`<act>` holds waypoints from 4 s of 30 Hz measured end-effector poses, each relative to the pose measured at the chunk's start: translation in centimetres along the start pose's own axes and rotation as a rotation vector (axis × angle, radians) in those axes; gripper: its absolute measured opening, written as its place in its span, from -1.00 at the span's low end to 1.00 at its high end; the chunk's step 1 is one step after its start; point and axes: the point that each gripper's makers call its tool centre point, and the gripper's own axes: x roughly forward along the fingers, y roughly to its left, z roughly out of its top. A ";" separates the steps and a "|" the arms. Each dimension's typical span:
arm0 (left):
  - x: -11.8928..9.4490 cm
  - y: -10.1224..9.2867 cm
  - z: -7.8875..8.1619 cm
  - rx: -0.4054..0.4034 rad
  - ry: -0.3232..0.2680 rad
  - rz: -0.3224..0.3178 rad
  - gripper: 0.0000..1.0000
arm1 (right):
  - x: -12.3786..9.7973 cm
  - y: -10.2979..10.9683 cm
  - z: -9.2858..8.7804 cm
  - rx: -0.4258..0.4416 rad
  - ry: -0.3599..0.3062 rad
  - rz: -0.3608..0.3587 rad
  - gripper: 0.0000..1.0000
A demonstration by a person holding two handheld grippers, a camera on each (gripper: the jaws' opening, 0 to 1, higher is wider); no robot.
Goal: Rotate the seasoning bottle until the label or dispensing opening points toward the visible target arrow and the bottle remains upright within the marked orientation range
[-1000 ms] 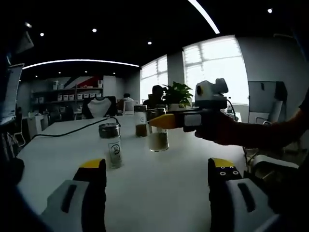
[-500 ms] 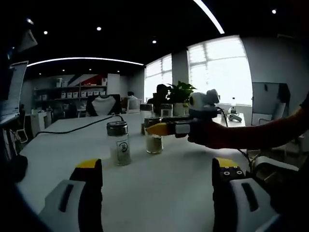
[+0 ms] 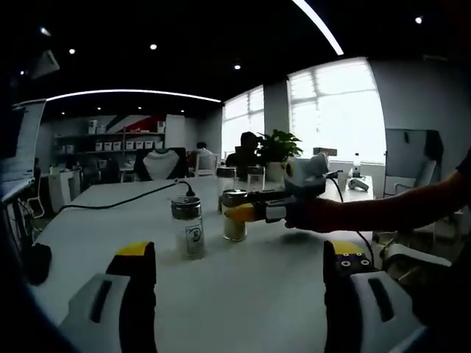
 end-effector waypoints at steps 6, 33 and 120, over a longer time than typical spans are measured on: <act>0.1 0.1 -0.3 -0.017 0.000 0.000 0.99 | 0.1 -0.1 -0.3 0.005 0.031 -0.022 -0.34; 0.5 -0.1 -0.8 -0.010 0.016 0.015 0.99 | -2.2 -0.2 1.3 0.090 0.006 -0.162 -0.12; 0.4 -1.3 -0.4 0.049 0.020 -0.040 0.99 | -4.3 -4.6 5.1 0.046 -0.043 -0.230 0.06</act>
